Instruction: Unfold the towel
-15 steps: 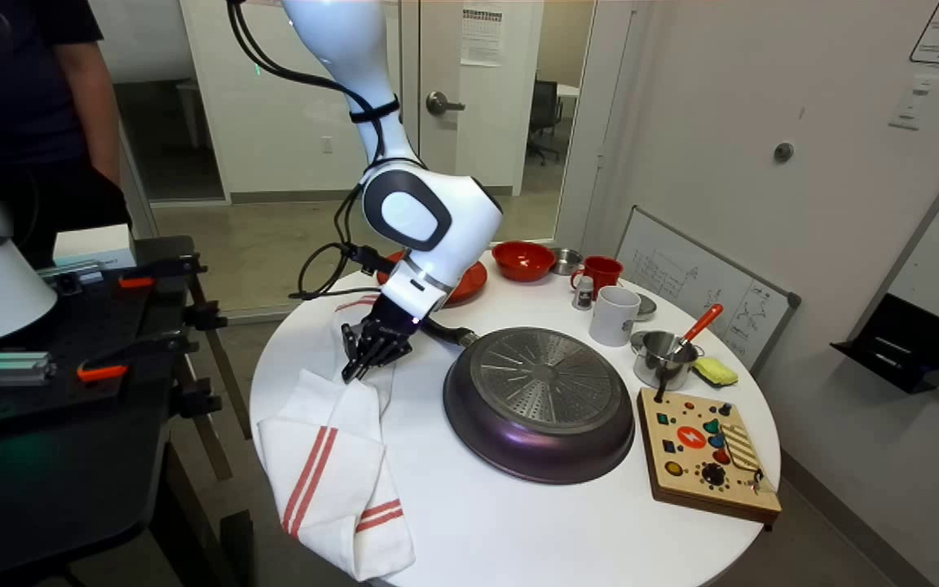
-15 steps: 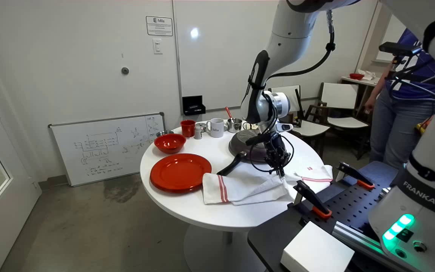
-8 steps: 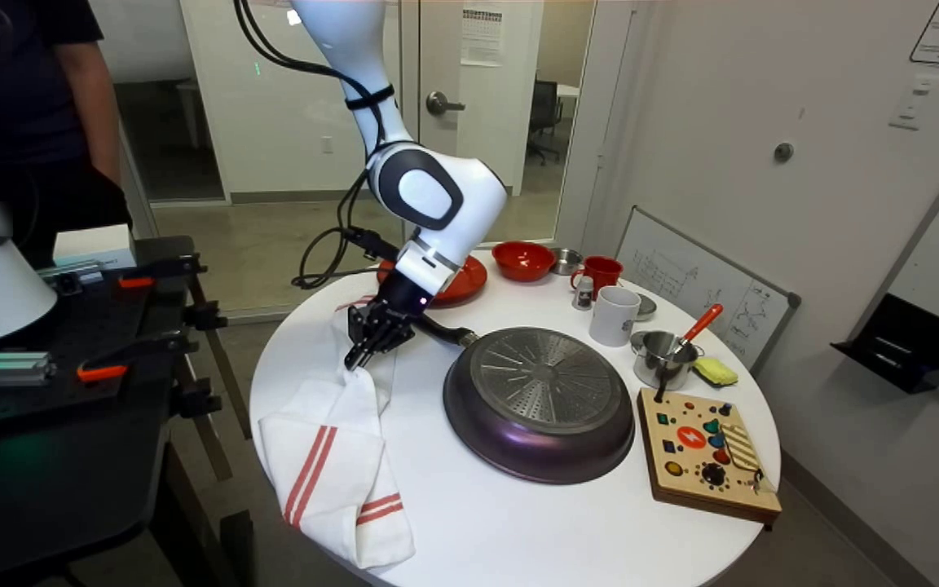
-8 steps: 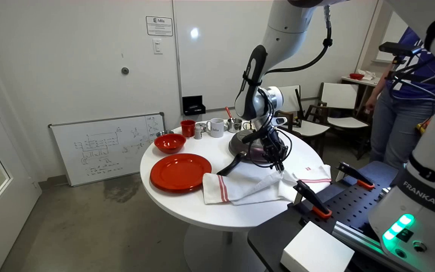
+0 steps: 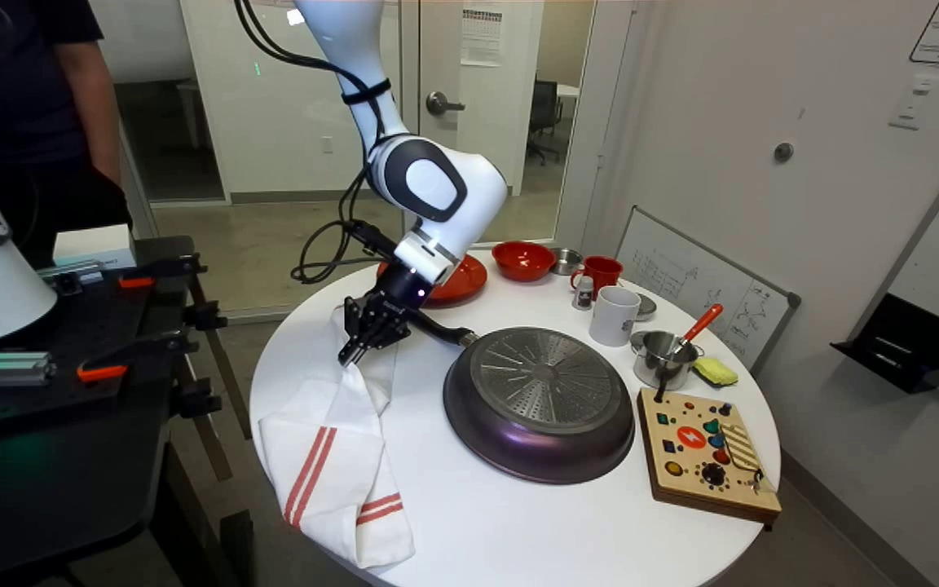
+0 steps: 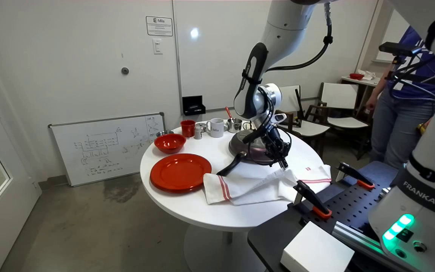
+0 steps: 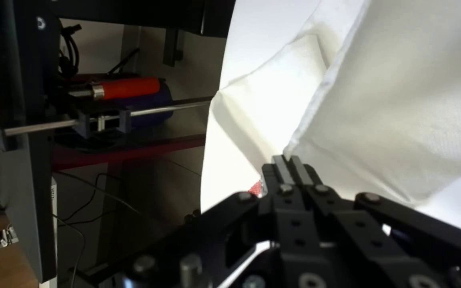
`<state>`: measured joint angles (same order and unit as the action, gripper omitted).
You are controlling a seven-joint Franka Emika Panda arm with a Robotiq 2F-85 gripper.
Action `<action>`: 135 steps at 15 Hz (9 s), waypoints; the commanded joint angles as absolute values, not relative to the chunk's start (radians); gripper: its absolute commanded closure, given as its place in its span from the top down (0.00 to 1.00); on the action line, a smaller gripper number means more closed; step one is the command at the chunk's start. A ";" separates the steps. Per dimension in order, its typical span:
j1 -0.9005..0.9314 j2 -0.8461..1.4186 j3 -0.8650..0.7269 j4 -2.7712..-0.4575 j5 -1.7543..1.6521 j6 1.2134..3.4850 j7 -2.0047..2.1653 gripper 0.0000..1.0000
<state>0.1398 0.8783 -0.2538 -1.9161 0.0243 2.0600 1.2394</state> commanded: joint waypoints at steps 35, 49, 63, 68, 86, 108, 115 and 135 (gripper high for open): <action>0.030 1.017 -0.059 -1.757 0.279 2.039 0.659 1.00; 0.114 0.993 -0.271 -1.791 0.167 2.026 1.113 1.00; 0.094 0.983 -0.335 -1.874 0.115 1.865 1.703 1.00; 0.097 0.975 -0.329 -1.954 0.075 1.973 1.752 1.00; -0.015 0.850 -0.243 -2.080 0.075 2.389 1.452 1.00; -0.032 0.865 -0.253 -2.137 0.095 2.424 1.258 1.00; -0.084 0.878 -0.234 -2.159 0.133 2.491 1.179 1.00; -0.085 0.902 -0.231 -2.150 0.175 2.478 1.070 0.66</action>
